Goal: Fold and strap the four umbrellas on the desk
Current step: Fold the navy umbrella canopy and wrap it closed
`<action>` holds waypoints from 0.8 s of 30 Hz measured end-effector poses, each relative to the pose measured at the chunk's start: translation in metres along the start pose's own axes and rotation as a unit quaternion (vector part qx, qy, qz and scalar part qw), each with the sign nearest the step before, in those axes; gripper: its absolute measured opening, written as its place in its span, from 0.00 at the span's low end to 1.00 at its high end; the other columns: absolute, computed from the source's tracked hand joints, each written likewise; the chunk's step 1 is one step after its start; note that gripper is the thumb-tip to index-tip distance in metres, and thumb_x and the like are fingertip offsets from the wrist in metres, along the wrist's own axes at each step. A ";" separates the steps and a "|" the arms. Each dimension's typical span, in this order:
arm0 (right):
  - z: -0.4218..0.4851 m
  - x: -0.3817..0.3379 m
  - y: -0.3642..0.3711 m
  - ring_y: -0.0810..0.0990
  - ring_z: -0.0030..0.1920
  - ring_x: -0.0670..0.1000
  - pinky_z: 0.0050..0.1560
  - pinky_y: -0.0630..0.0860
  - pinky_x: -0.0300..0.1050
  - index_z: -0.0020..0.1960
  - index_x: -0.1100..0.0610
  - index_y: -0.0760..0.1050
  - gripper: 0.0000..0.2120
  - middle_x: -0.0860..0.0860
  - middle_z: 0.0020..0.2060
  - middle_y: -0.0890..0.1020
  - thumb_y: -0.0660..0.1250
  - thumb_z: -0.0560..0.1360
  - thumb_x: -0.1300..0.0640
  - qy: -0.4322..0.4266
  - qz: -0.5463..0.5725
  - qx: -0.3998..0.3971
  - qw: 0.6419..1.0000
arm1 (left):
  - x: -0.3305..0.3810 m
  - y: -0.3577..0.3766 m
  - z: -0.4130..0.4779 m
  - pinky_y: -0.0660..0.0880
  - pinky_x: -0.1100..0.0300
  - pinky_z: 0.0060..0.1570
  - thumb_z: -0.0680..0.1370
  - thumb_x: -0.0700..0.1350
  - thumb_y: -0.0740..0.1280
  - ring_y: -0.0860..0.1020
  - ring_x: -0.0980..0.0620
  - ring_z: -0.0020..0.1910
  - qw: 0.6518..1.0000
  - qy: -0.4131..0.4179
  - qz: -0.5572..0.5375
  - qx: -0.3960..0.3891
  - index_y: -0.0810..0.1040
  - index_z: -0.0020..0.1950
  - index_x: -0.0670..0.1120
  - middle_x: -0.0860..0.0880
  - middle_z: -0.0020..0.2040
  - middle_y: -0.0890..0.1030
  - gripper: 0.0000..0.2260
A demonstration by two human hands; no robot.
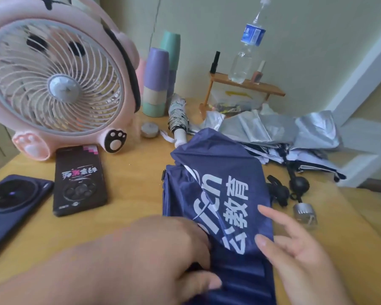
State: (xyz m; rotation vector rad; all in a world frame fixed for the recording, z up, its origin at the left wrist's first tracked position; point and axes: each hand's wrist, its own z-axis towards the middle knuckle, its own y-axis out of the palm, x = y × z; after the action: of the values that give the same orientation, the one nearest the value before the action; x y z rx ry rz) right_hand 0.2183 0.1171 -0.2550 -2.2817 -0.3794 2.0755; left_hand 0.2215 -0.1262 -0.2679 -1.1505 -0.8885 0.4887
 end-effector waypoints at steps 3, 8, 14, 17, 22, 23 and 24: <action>-0.006 0.006 0.006 0.80 0.35 0.57 0.42 0.76 0.45 0.54 0.37 0.83 0.23 0.65 0.38 0.85 0.70 0.75 0.66 -0.037 0.035 0.051 0.997 | -0.002 -0.036 -0.002 0.76 0.61 0.37 0.77 0.63 0.67 0.81 0.57 0.34 0.951 -0.154 -0.149 0.221 0.79 0.40 0.50 0.56 0.35 0.83 0.17; -0.007 0.010 0.001 0.85 0.51 0.67 0.57 0.79 0.57 0.58 0.47 0.85 0.27 0.66 0.43 0.86 0.80 0.59 0.52 -0.056 0.116 0.048 0.991 | -0.009 -0.036 0.013 0.71 0.67 0.26 0.75 0.55 0.75 0.83 0.51 0.27 0.872 -0.297 -0.308 0.238 0.79 0.48 0.53 0.57 0.32 0.82 0.09; 0.002 0.021 0.002 0.81 0.47 0.73 0.60 0.75 0.70 0.69 0.34 0.72 0.44 0.69 0.37 0.82 0.79 0.55 0.27 -0.032 0.013 0.064 0.997 | -0.006 -0.022 0.026 0.69 0.73 0.33 0.74 0.53 0.76 0.76 0.64 0.32 0.914 -0.320 -0.167 0.184 0.77 0.44 0.56 0.60 0.37 0.77 0.09; 0.010 0.022 0.002 0.85 0.47 0.63 0.59 0.78 0.67 0.74 0.42 0.66 0.37 0.63 0.40 0.86 0.74 0.70 0.34 -0.016 -0.042 0.077 0.996 | -0.006 -0.018 0.031 0.70 0.71 0.29 0.74 0.50 0.76 0.78 0.63 0.26 0.909 -0.334 -0.173 0.181 0.79 0.45 0.54 0.58 0.33 0.80 0.07; 0.017 0.022 -0.004 0.84 0.42 0.65 0.47 0.81 0.64 0.53 0.52 0.82 0.13 0.58 0.38 0.87 0.69 0.75 0.45 -0.020 -0.060 0.049 0.997 | -0.009 -0.015 0.031 0.82 0.53 0.38 0.71 0.45 0.79 0.83 0.49 0.26 0.872 -0.356 -0.268 0.203 0.79 0.46 0.53 0.53 0.33 0.83 0.11; 0.015 0.023 -0.006 0.82 0.35 0.61 0.39 0.80 0.58 0.53 0.50 0.80 0.08 0.56 0.34 0.85 0.69 0.77 0.49 -0.030 -0.050 0.052 0.997 | -0.008 -0.015 0.030 0.83 0.49 0.44 0.69 0.46 0.81 0.83 0.49 0.27 0.865 -0.355 -0.288 0.206 0.80 0.46 0.52 0.52 0.32 0.83 0.12; 0.012 0.024 -0.008 0.76 0.28 0.54 0.32 0.74 0.49 0.55 0.46 0.78 0.06 0.55 0.30 0.82 0.69 0.79 0.53 -0.037 -0.035 0.048 0.998 | -0.007 -0.016 0.030 0.83 0.45 0.49 0.65 0.50 0.83 0.84 0.47 0.27 0.859 -0.351 -0.310 0.208 0.80 0.45 0.53 0.49 0.32 0.83 0.15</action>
State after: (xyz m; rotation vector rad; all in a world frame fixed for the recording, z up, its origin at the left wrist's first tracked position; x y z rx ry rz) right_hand 0.2067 0.1275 -0.2780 -2.1113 -0.3481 2.1014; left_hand 0.1918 -0.1201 -0.2512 -0.2159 -1.6183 0.5290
